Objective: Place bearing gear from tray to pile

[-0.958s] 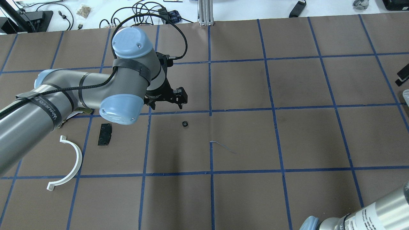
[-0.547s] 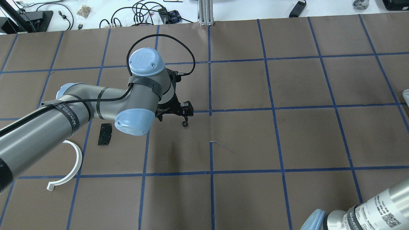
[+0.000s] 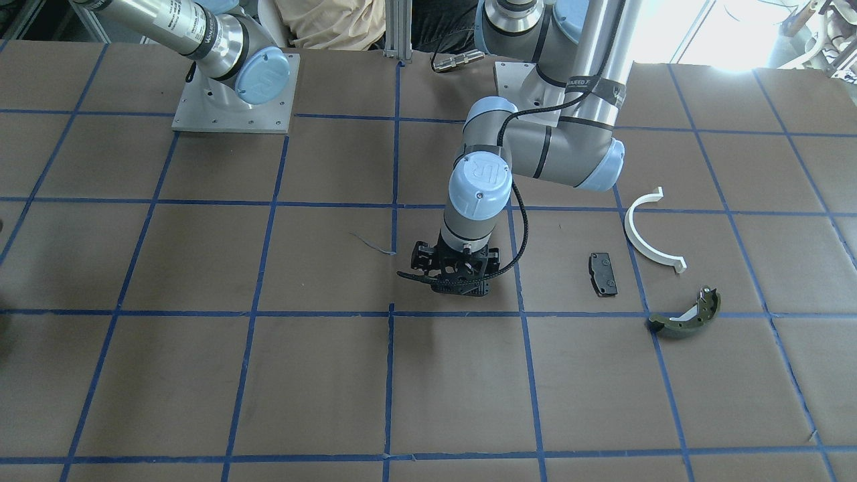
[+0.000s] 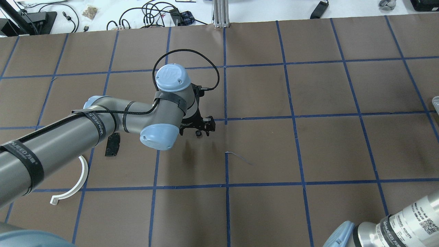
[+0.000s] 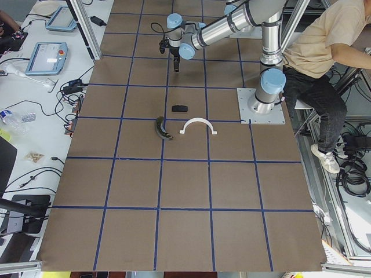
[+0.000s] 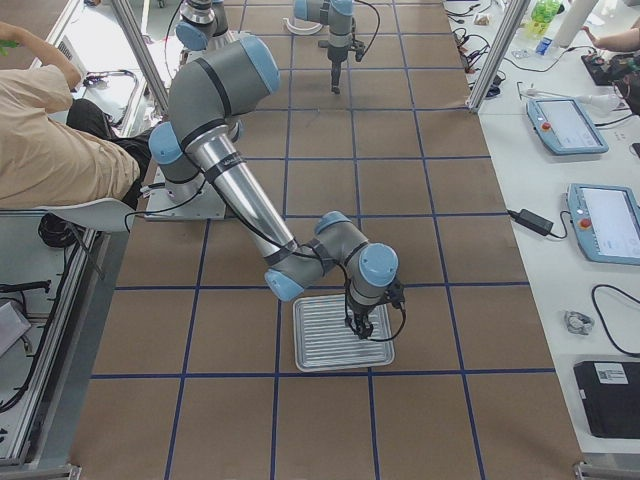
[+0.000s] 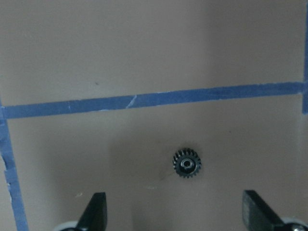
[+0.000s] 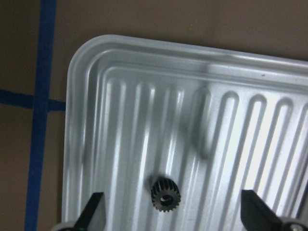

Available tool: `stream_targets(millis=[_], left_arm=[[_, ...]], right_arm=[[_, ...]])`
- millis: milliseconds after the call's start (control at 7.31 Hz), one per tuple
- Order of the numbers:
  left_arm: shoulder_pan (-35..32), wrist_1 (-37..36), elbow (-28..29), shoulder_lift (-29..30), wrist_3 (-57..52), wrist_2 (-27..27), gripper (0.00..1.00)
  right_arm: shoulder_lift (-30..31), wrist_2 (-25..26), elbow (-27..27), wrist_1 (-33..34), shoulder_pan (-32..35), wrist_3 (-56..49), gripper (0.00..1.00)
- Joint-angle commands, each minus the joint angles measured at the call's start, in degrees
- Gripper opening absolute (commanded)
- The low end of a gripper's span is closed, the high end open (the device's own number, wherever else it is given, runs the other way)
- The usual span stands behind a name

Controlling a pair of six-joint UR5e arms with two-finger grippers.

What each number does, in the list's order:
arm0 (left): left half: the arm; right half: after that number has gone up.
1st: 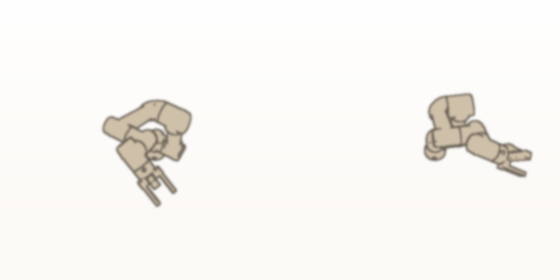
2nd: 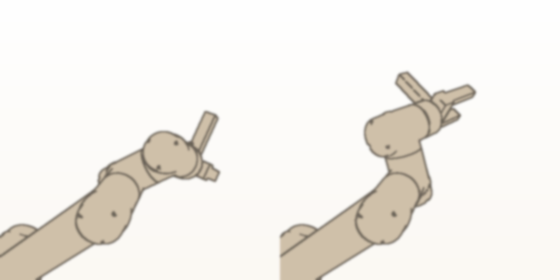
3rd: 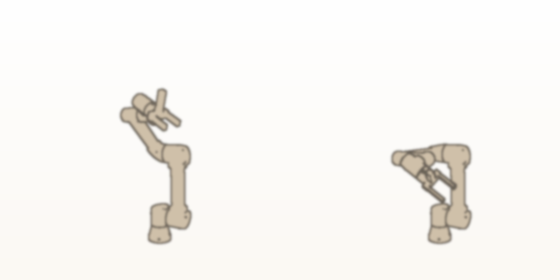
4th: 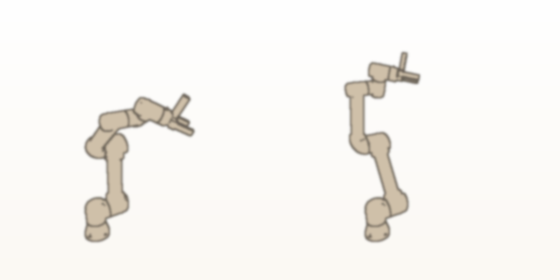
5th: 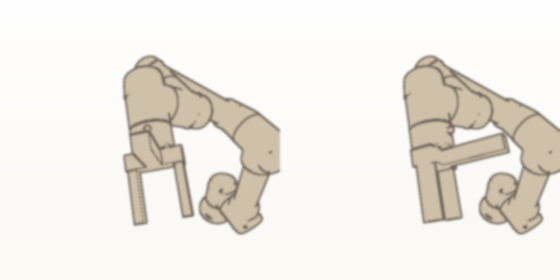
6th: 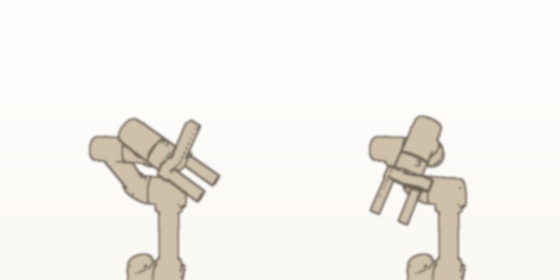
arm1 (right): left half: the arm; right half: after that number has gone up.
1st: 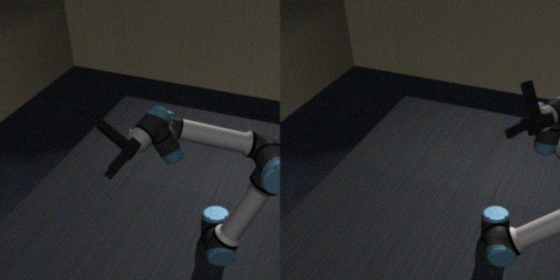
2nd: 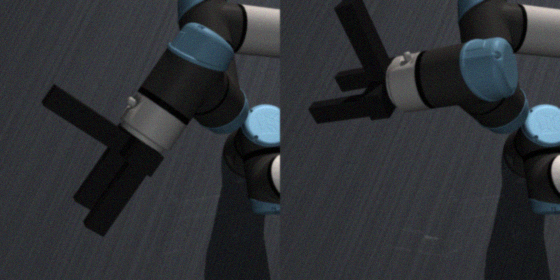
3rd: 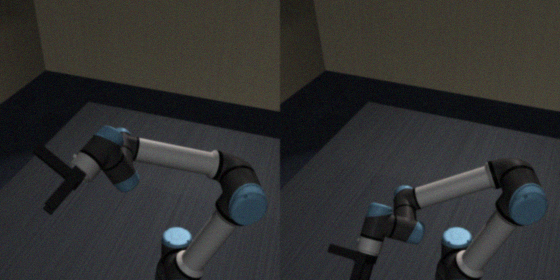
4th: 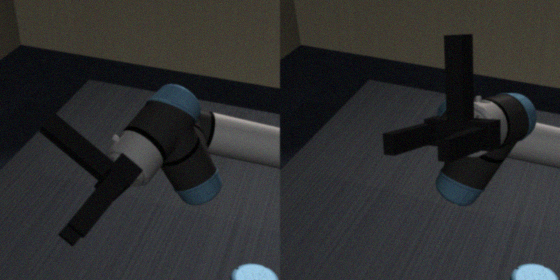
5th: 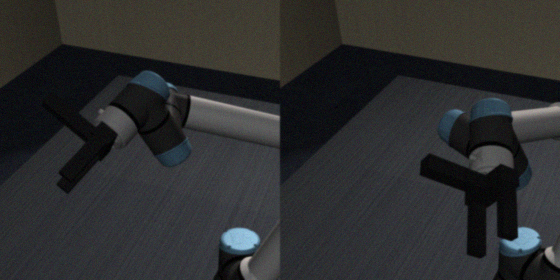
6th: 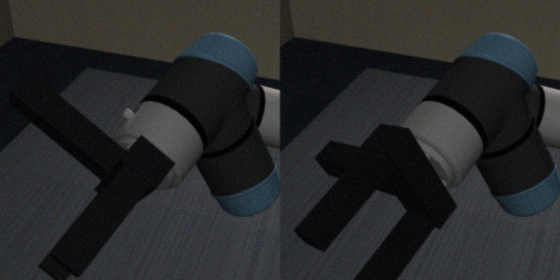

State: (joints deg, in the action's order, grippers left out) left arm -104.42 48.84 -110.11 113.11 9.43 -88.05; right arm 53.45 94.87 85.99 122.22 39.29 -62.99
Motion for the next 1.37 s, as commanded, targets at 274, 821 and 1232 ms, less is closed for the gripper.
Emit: stream_targets(millis=[274,821,1232], left_arm=[[-1.1,-3.7,0.1,2.2,-0.2,-0.1,0.91],[-1.0,-3.7,0.2,2.1,-0.2,-0.2,0.41],[-1.0,-3.8,0.2,1.9,0.1,-0.2,0.00]], right_arm=[[-0.4,-1.0,0.4,0.3,-0.6,-2.2,0.87],[-0.3,-1.2,0.4,-0.4,-0.7,-3.6,0.54],[-0.3,-1.3,0.4,-0.6,-0.7,-4.1,0.47]])
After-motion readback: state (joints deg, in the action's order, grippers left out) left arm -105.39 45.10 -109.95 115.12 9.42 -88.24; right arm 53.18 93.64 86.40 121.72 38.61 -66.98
